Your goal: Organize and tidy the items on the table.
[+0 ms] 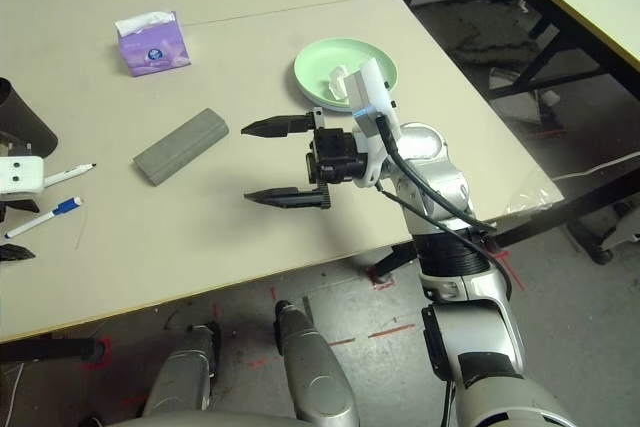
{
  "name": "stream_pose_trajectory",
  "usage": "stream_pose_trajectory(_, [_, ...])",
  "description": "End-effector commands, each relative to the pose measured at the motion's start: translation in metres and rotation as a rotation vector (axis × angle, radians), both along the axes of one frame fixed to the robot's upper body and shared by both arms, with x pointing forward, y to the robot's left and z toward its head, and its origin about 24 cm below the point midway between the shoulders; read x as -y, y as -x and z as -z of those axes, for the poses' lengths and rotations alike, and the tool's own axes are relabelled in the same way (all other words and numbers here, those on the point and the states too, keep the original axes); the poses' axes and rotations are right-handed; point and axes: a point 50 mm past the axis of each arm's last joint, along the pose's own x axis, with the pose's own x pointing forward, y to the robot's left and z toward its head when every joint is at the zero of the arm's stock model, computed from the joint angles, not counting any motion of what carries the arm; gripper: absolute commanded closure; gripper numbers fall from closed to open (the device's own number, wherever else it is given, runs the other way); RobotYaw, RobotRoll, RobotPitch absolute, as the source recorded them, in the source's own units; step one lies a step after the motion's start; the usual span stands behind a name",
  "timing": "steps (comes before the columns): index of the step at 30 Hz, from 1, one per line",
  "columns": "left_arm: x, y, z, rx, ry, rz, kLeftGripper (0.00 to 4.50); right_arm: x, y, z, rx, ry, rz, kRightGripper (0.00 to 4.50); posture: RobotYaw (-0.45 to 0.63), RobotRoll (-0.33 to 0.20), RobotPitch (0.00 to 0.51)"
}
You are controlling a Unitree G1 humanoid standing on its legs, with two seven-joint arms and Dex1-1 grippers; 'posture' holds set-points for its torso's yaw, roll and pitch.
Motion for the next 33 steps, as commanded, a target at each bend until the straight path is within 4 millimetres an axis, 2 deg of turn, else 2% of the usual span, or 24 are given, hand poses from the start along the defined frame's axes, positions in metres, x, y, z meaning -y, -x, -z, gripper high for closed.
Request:
stream_pose_trajectory(1, [-0.001,-0.001,0.01,-0.029,-0.002,0.0,0.03,0.0,0.002,-0.005,0.016,-0.01,-0.004,0.0,-0.18,0.0,0.271])
stream_pose_trajectory(5, [-0.002,-0.003,0.01,-0.015,-0.002,0.002,0.03,0.0,0.002,-0.006,0.019,-0.014,-0.004,0.0,-0.18,0.0,0.27])
stream_pose_trajectory(8, [-0.002,-0.005,0.01,-0.002,0.003,0.001,0.68,0.0,0.002,-0.008,0.023,-0.019,-0.002,0.0,-0.18,0.0,0.269])
stream_pose_trajectory(20, [-0.004,-0.005,0.01,0.011,0.015,0.0,4.49,-0.001,0.003,-0.013,0.032,-0.036,-0.007,0.0,-0.18,0.0,0.264])
stream_pose_trajectory(28, [-0.004,-0.005,0.009,0.017,0.031,0.006,4.49,-0.001,0.002,-0.014,0.033,-0.036,-0.008,0.0,-0.18,0.0,0.258])
stream_pose_trajectory(33, [0.007,-0.008,-0.009,0.062,0.141,0.007,4.49,0.002,0.002,-0.011,0.013,-0.026,-0.005,0.0,-0.18,0.0,0.259])
